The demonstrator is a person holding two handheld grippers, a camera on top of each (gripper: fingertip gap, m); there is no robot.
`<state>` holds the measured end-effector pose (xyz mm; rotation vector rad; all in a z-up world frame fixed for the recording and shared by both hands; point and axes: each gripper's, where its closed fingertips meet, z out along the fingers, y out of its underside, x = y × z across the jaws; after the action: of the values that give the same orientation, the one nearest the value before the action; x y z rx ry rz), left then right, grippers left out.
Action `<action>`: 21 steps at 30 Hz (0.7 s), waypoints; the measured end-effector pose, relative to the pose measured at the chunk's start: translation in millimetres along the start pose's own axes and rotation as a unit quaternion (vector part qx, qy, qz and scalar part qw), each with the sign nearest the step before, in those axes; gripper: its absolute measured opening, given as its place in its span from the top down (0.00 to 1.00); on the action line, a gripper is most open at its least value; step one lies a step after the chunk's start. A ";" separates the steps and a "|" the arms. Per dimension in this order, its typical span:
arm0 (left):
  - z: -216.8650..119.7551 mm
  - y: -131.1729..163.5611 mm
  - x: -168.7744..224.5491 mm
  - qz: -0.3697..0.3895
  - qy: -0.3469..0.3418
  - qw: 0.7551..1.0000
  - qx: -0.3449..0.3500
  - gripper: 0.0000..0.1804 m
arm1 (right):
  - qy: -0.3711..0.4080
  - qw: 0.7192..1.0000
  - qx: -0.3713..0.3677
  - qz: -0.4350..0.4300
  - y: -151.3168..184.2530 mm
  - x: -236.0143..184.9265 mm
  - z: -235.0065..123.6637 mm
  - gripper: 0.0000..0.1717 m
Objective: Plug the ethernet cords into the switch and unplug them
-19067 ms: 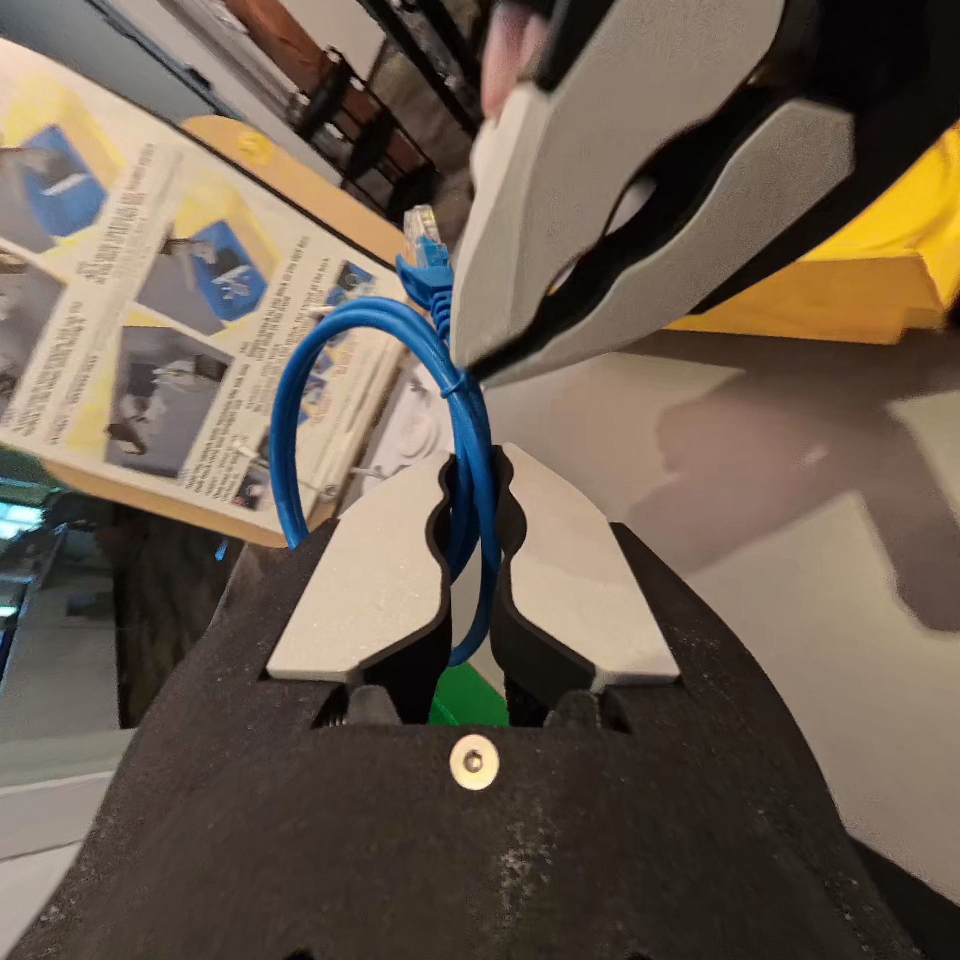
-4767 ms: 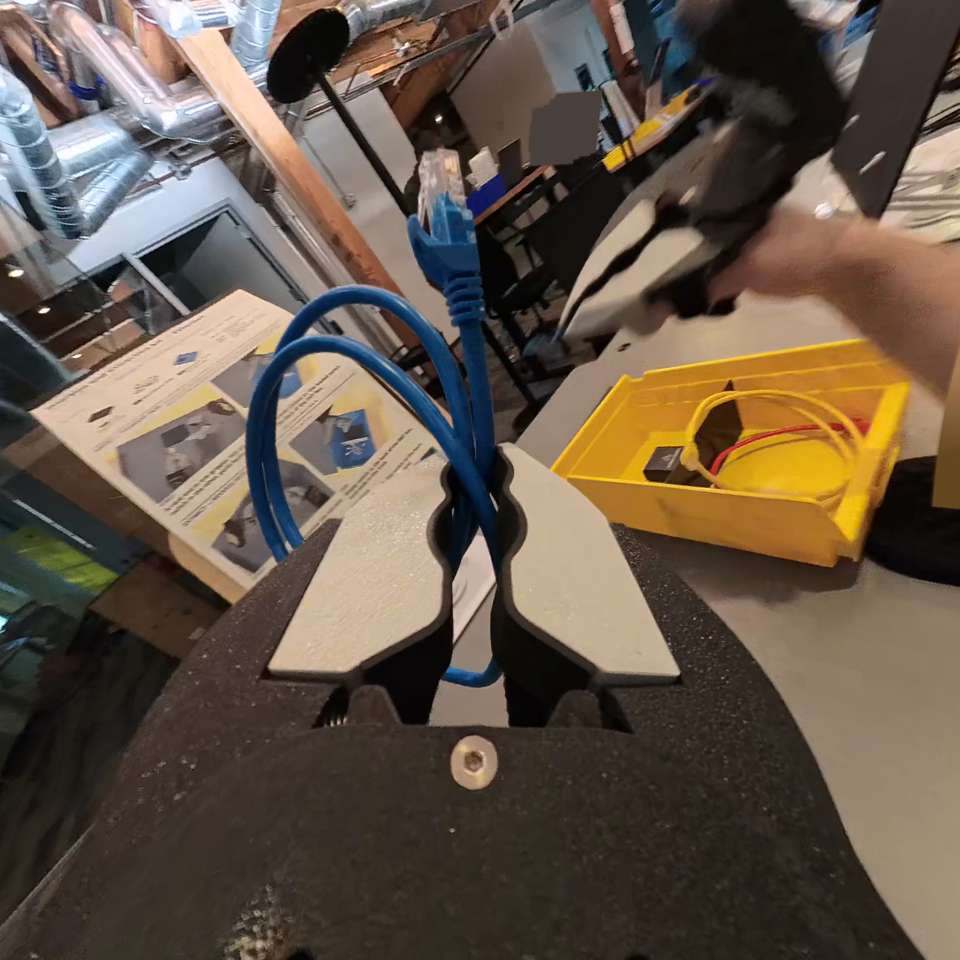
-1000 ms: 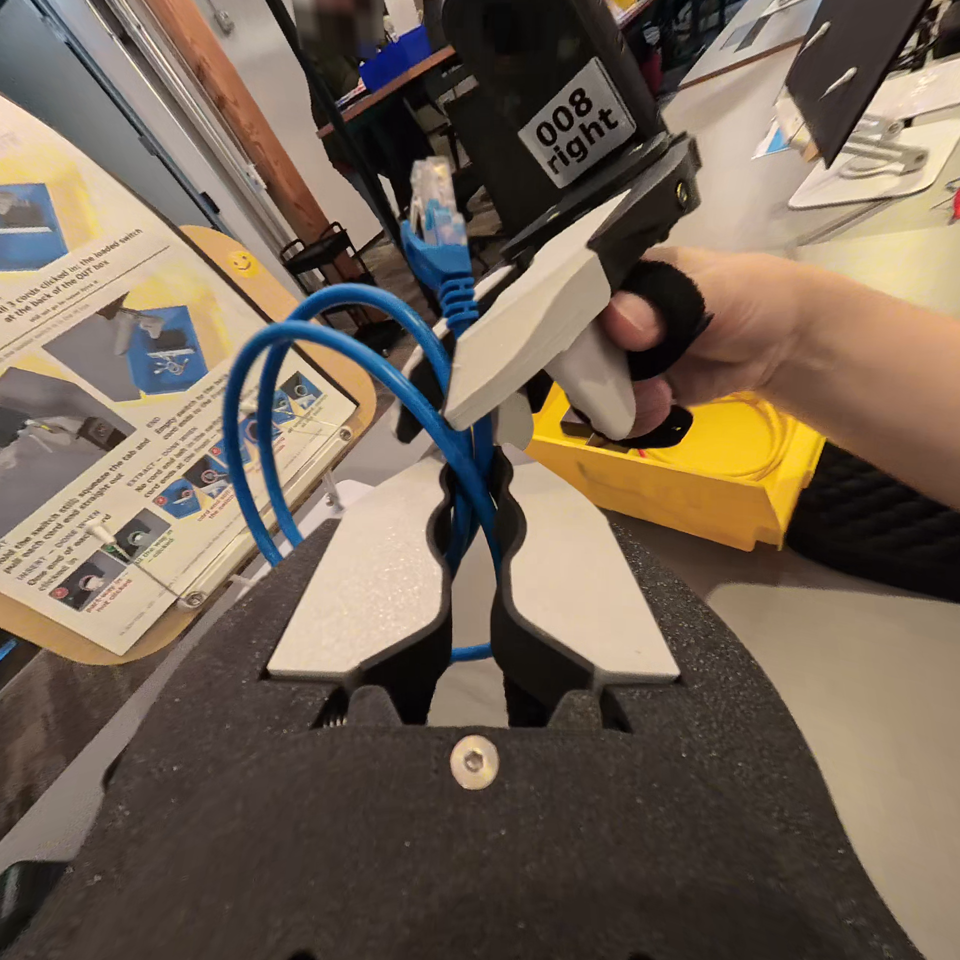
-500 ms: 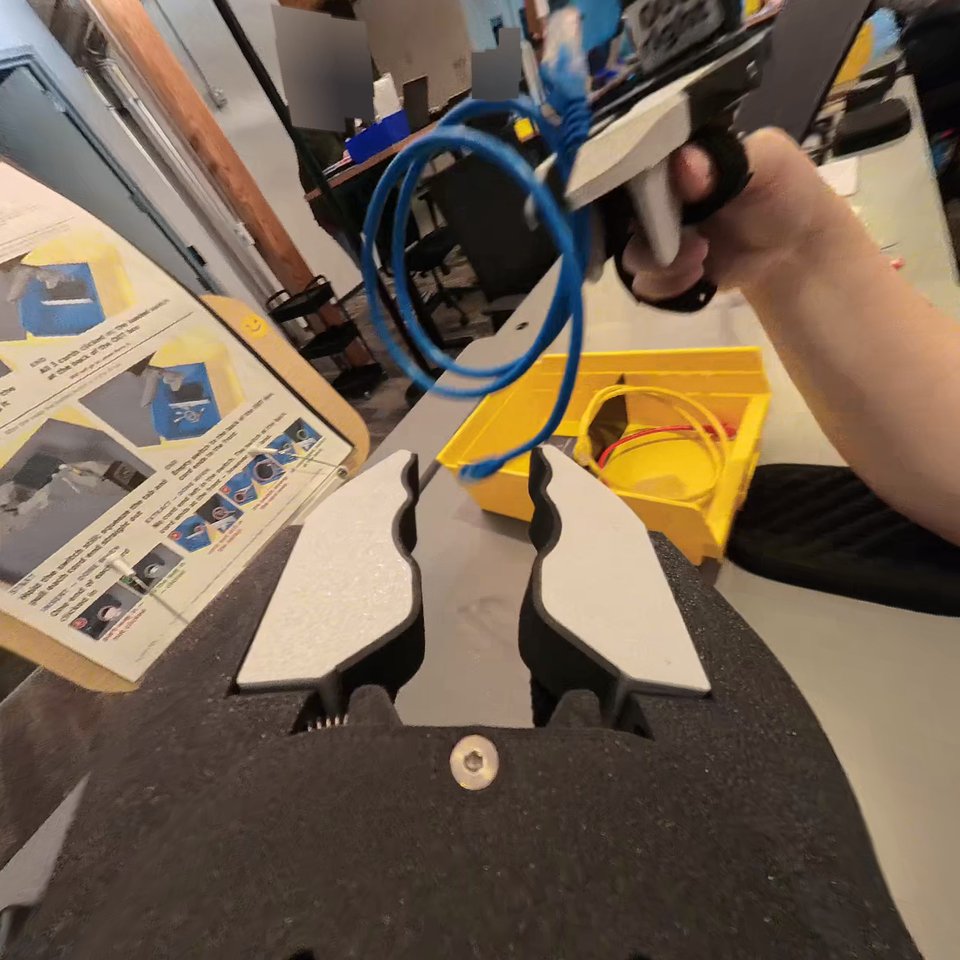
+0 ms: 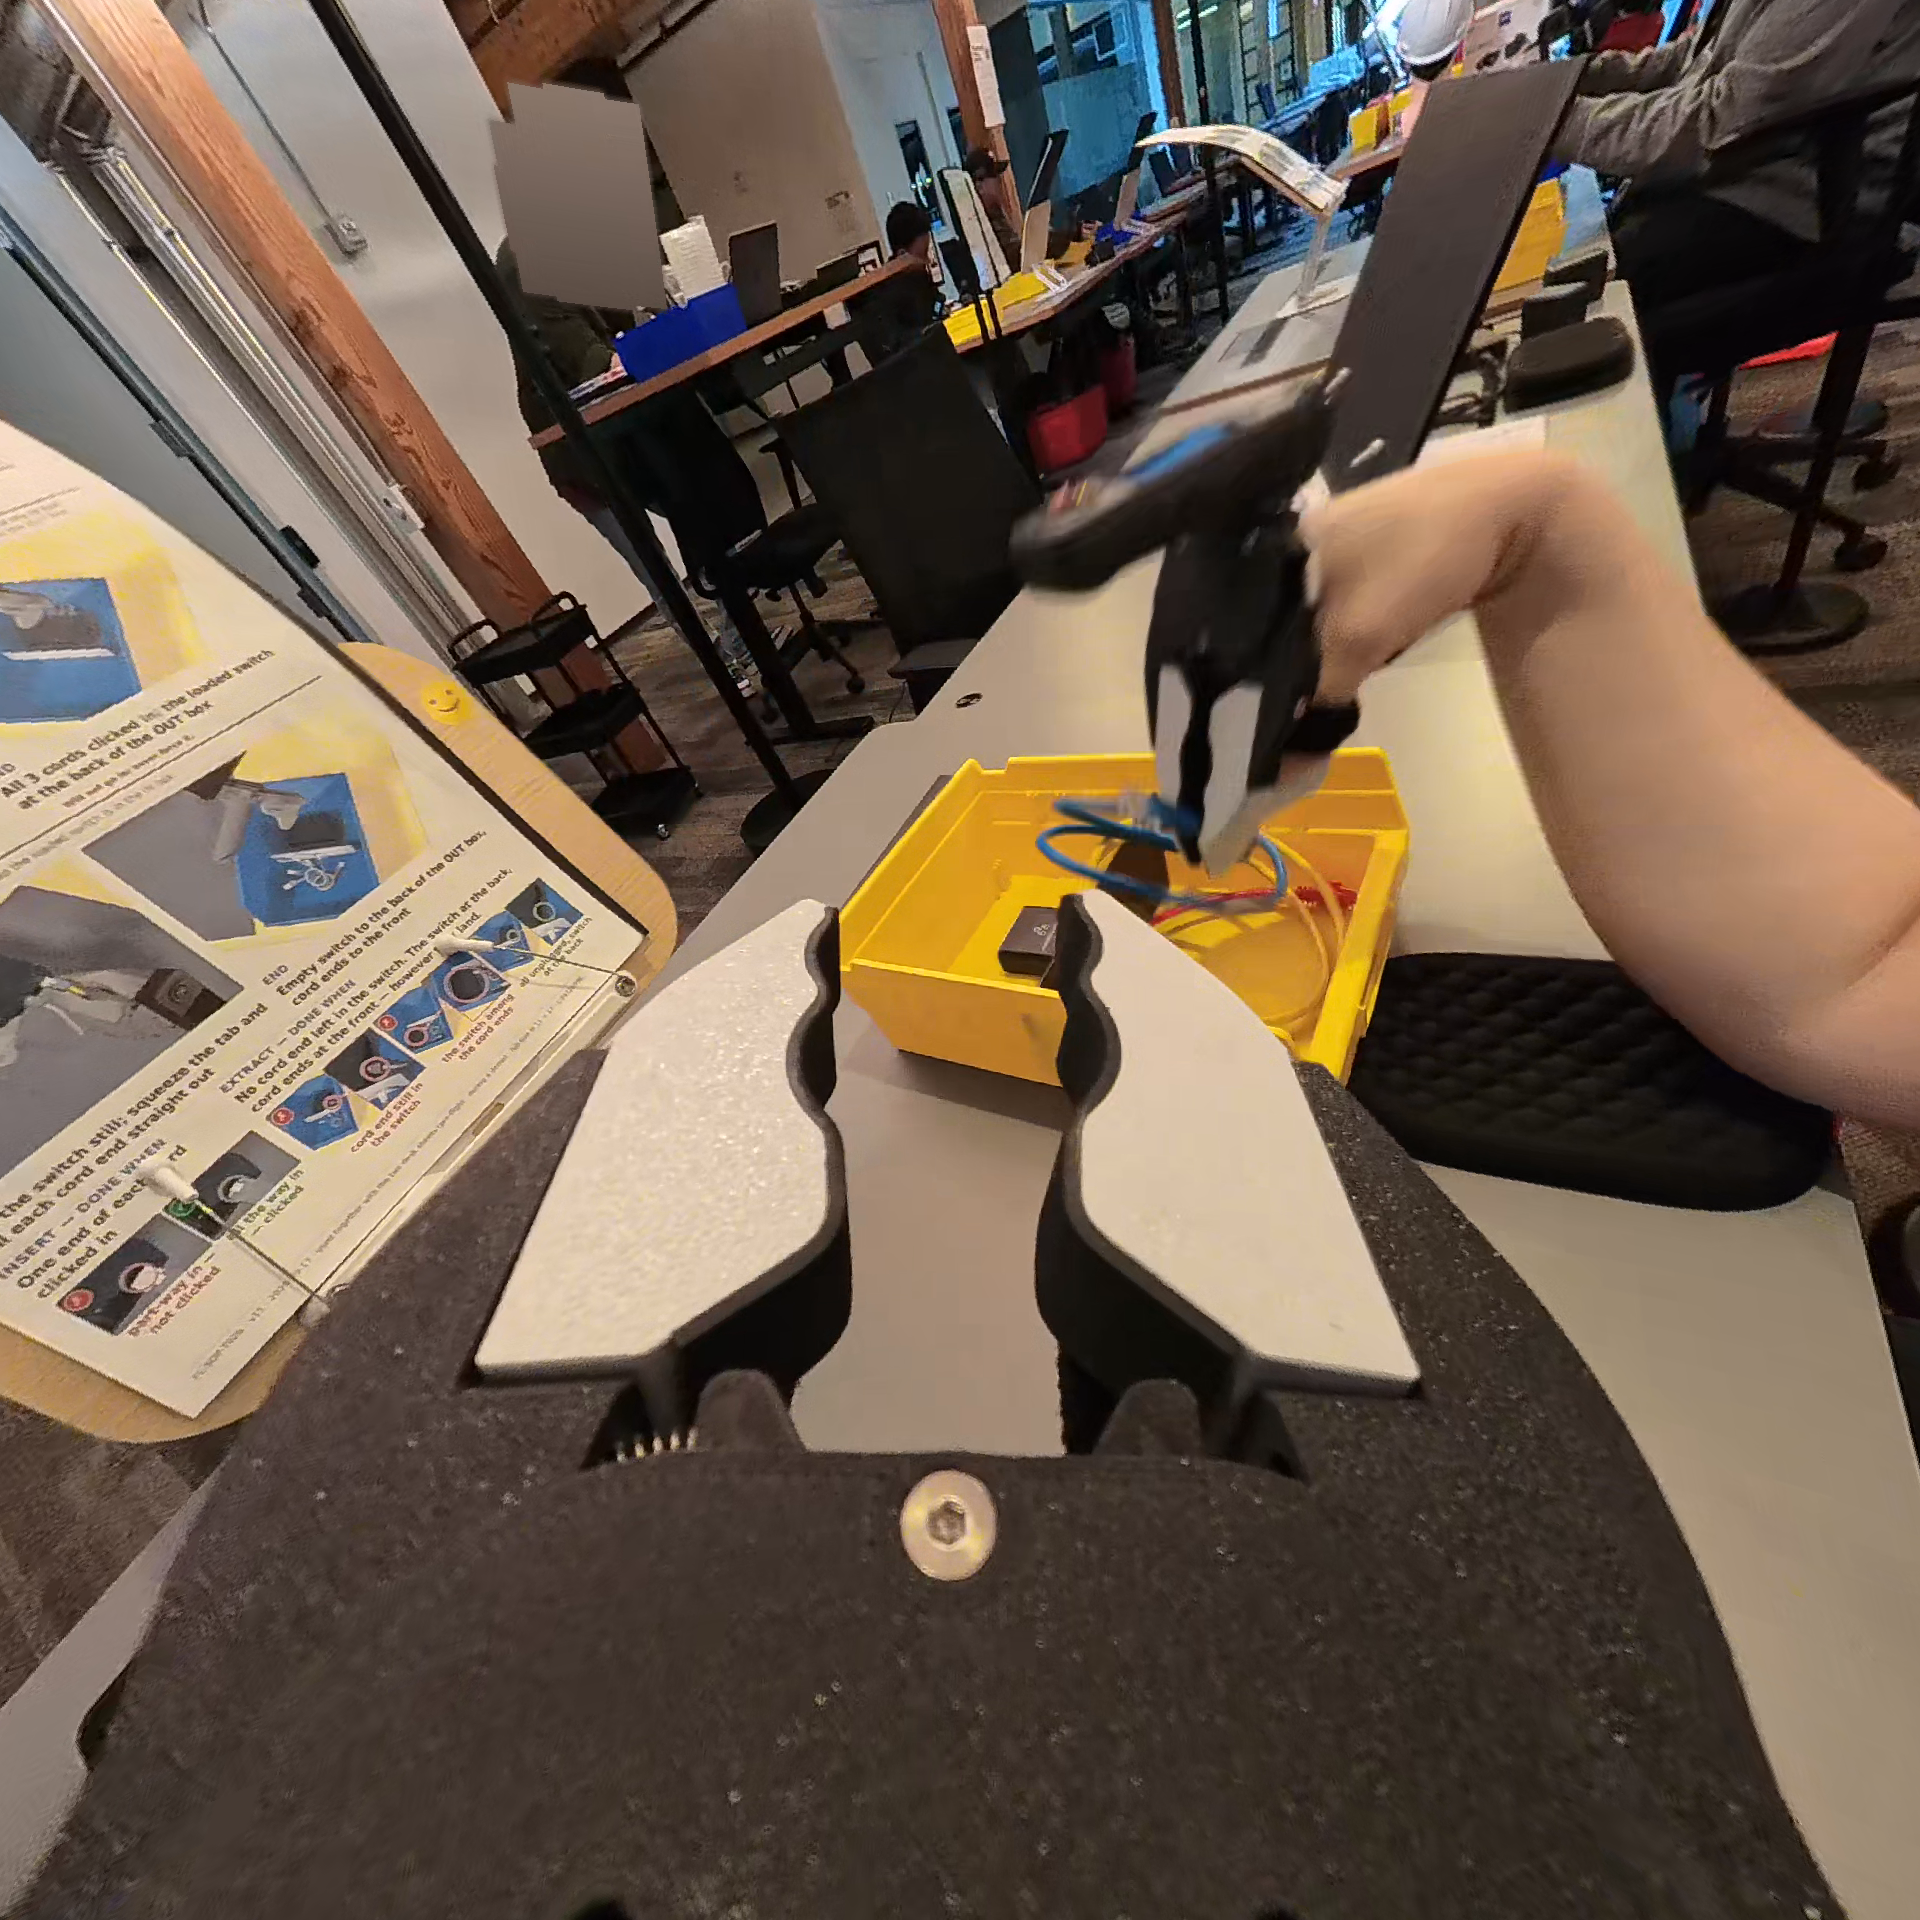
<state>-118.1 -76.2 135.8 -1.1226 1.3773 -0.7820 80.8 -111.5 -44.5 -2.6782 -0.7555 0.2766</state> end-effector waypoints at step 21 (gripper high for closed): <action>-281.4 192.8 -226.7 -0.248 -0.526 0.765 -0.278 0.64 | 0.193 0.931 0.101 0.294 76.6 134.0 -47.5 0.79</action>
<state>-450.0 155.9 74.5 -2.0144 0.2981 0.0453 242.2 -113.9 -41.9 -2.5706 0.1948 -0.0390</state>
